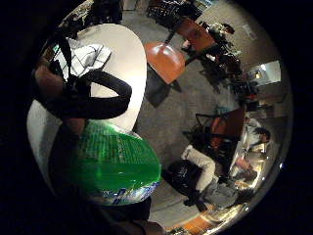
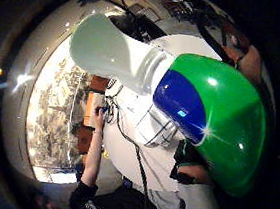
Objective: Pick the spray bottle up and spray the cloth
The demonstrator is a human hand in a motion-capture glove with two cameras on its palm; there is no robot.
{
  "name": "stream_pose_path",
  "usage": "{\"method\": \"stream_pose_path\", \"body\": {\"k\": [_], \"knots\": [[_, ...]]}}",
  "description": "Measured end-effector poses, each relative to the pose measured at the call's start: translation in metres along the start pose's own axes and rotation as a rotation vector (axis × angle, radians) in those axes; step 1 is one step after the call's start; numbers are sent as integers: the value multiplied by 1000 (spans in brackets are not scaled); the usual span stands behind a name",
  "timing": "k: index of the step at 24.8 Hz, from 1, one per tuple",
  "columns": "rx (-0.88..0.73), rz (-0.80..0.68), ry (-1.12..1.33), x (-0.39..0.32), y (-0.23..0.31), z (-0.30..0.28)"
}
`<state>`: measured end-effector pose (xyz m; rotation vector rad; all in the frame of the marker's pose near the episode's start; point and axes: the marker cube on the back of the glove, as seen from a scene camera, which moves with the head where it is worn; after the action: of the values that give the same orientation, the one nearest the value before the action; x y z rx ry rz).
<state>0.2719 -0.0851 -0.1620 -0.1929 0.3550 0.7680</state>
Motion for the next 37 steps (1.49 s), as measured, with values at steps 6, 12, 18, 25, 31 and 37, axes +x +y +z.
{"method": "stream_pose_path", "body": {"k": [6,12,18,25,31,37], "knots": [[-37,6,88,2,-1,-1],[-64,8,133,-1,-1,0],[-89,17,164,-1,-2,0],[-94,18,187,-1,-1,0],[-92,21,198,-2,0,1],[-92,15,210,-4,2,1]]}}
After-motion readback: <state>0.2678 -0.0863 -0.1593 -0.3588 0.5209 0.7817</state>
